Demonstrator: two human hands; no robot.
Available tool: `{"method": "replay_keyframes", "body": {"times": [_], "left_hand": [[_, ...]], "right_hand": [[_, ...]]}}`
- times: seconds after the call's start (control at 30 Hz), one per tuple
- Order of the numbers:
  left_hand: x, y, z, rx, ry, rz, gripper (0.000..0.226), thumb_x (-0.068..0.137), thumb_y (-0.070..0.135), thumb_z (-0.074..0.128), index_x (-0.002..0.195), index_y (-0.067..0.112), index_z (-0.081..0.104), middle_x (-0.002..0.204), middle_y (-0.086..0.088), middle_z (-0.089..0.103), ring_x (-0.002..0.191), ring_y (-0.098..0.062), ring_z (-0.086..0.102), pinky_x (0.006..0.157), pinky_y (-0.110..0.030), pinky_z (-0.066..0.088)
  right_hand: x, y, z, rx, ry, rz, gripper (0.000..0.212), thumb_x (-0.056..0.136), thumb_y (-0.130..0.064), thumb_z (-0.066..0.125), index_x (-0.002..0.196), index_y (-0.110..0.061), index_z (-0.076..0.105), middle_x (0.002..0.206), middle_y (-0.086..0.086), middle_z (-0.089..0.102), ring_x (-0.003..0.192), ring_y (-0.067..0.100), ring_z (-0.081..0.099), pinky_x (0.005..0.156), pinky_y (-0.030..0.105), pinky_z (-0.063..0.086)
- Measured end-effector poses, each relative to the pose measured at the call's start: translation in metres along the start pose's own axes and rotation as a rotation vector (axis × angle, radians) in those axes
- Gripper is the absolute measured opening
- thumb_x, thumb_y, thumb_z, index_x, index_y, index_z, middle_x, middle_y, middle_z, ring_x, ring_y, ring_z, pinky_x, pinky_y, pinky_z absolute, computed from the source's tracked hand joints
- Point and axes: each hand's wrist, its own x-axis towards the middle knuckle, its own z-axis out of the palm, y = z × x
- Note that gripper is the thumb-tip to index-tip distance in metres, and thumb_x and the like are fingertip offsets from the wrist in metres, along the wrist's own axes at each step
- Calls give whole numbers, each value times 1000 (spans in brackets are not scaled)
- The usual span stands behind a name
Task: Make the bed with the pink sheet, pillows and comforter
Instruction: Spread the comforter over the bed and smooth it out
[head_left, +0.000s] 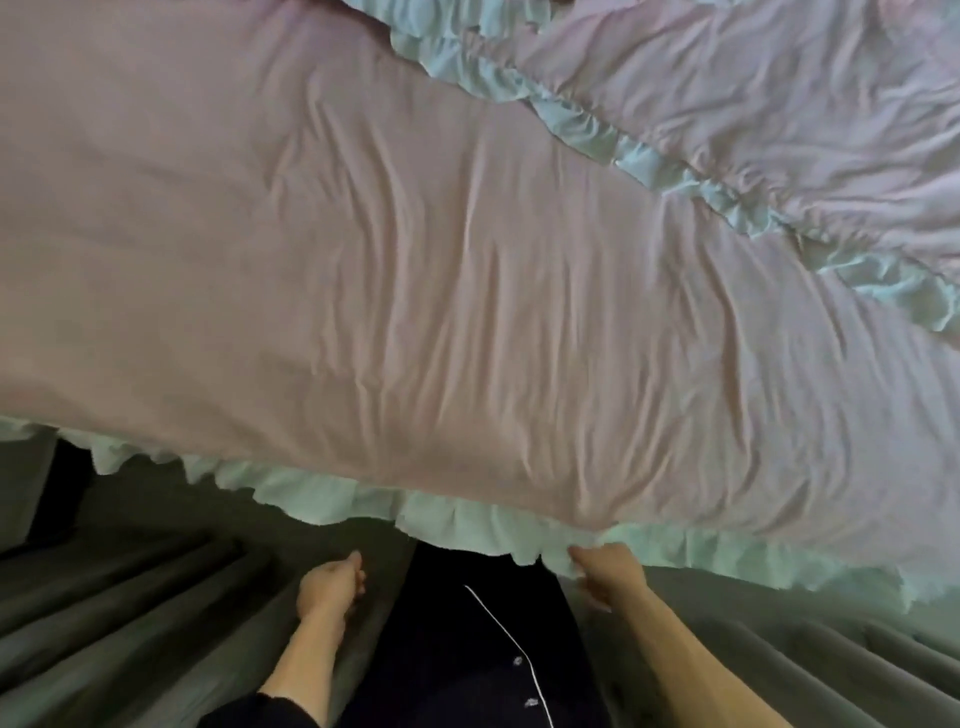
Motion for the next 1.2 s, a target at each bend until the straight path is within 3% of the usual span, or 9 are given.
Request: {"method": "replay_keyframes", "body": {"times": [0.13,0.27,0.47,0.63,0.77,0.87,0.97,1.03,1.2], "left_hand": [[-11,41,1,142,152,285,25,96,33,52,100,11,63,101,-12,67,97,-35,60,82,-37,46],[-53,139,56,155,209,825,23,93,32,53,111,18,57,109,-3,59,101,-25,57,78,-33,43],[-60,229,148,884,169,1381,58,93,53,41,147,37,29,157,0,28,145,-22,22,115,-48,23],[17,198,76,1171,157,904,64,88,75,9,141,56,-23,151,19,-34,146,-18,-23,106,-72,-2],[19,195,19,1118,299,712,60,96,60,12,150,45,-9,162,3,-16,147,-31,-10,108,-73,7],[-21,223,79,928,287,984,59,99,47,28,154,33,10,162,-7,-3,147,-36,-5,114,-64,-1],[-60,240,155,1071,131,1371,58,94,50,32,150,36,26,162,-5,15,148,-37,9,109,-69,8],[-63,234,180,1196,40,1404,58,95,56,26,150,42,20,163,1,10,149,-31,7,105,-73,11],[0,193,100,1176,181,935,63,91,70,10,136,56,-31,149,21,-39,143,-20,-30,104,-76,0]], "right_hand": [[-32,-100,-33,-419,198,-303,44,91,-48,44,99,-10,63,97,10,70,87,30,65,74,33,47],[-30,-176,-52,-364,415,-628,43,94,-50,43,119,-18,57,117,2,61,106,27,59,84,38,46],[16,-216,-63,-475,472,-857,61,97,-54,36,153,-40,16,165,-1,4,152,26,1,119,52,15],[82,-71,-117,-502,353,-305,88,75,-93,17,140,-57,-29,149,-15,-47,139,23,-42,100,78,-15],[71,-29,-144,-61,399,52,114,62,-99,12,151,-36,-20,156,-2,-39,143,37,-34,108,74,-12],[66,-85,-125,-123,531,-108,98,84,-78,21,155,-20,-14,162,1,-25,148,27,-26,112,67,-15],[54,-157,-102,-340,564,-554,84,90,-70,29,155,-35,-10,163,-1,-23,148,24,-25,107,53,-31],[66,-170,-95,-481,528,-724,80,89,-74,29,152,-46,-12,161,-6,-27,148,25,-27,105,56,-29],[101,-76,-118,-139,378,-137,116,56,-104,10,146,-43,-30,148,-10,-49,140,27,-41,107,76,-11]]}}
